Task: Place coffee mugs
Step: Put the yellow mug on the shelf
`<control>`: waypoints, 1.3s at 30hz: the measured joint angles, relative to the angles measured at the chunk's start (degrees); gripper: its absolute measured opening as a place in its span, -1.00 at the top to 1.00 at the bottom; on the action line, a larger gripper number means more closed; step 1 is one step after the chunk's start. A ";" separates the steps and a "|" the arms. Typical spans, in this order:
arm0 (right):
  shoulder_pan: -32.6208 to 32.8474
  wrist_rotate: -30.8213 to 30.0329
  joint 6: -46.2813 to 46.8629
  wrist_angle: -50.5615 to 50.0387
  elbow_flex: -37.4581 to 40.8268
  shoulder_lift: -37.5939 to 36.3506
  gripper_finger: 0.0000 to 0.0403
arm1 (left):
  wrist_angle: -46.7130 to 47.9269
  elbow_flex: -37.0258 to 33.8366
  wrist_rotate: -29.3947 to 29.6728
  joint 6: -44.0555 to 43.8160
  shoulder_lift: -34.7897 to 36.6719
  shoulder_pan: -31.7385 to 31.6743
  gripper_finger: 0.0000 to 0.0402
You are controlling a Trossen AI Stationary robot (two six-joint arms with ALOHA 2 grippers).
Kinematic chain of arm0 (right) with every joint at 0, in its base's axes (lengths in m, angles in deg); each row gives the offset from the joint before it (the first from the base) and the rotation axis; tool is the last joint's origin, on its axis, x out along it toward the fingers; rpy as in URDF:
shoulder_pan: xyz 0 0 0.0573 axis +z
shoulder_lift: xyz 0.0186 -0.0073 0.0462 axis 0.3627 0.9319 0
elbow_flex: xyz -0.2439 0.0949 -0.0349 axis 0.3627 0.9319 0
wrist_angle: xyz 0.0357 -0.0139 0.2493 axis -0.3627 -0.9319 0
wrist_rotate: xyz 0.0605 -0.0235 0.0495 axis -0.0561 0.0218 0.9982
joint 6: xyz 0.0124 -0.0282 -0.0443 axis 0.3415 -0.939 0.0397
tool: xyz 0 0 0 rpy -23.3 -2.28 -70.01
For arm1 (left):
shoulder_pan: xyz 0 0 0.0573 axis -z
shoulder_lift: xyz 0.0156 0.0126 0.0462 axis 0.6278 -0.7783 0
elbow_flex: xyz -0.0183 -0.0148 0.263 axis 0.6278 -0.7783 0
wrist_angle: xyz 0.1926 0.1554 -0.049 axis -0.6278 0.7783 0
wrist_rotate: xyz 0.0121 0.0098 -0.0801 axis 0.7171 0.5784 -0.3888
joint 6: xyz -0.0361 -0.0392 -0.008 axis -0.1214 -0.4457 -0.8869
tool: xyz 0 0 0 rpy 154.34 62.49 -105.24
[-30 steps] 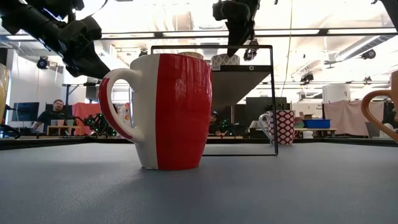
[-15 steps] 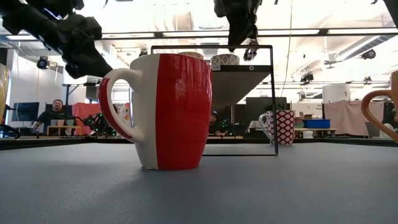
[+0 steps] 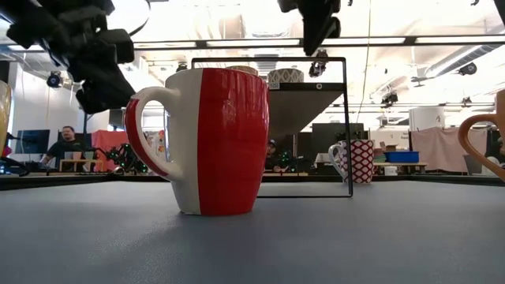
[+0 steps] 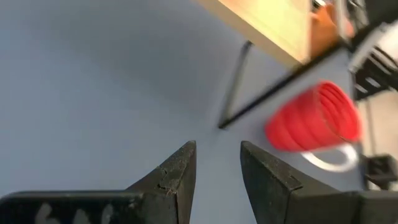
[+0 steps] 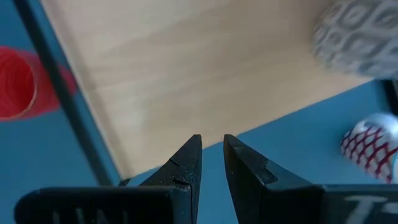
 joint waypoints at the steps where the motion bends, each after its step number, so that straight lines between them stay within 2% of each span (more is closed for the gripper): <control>1: 0.79 -0.02 0.78 -0.45 0.20 0.00 0.72 | -0.27 0.01 0.11 -1.19 -0.25 1.73 0.47; 4: 3.36 -0.11 3.42 -1.88 0.68 0.00 0.72 | -0.42 0.57 1.94 -4.97 -0.93 7.86 0.47; 9: 8.29 -0.46 7.81 -2.39 1.74 -0.04 0.72 | -0.83 2.46 9.76 -12.39 -2.63 20.50 0.47; 13: 12.60 -3.12 12.06 -3.26 2.56 -0.09 0.72 | 0.14 3.99 15.27 -19.54 -5.24 31.48 0.47; 16: 15.51 -3.55 14.78 -3.23 3.11 -0.09 0.72 | 4.02 5.67 17.14 -24.54 -7.65 38.33 0.47; 20: 18.24 -3.79 18.26 -3.05 4.27 -0.09 0.72 | 14.13 10.01 18.48 -30.74 -11.22 44.29 0.47; 26: 20.71 -4.55 22.76 -3.10 5.94 -0.09 0.72 | 25.37 15.86 18.56 -33.42 -17.57 46.59 0.47; 30: 21.72 -4.57 24.50 -3.03 6.19 -0.07 0.70 | 25.87 16.68 16.49 -32.37 -21.26 46.59 0.47; 39: 22.21 -6.31 25.05 -2.95 6.19 -0.07 0.65 | 25.83 16.86 16.22 -32.15 -26.31 46.59 0.49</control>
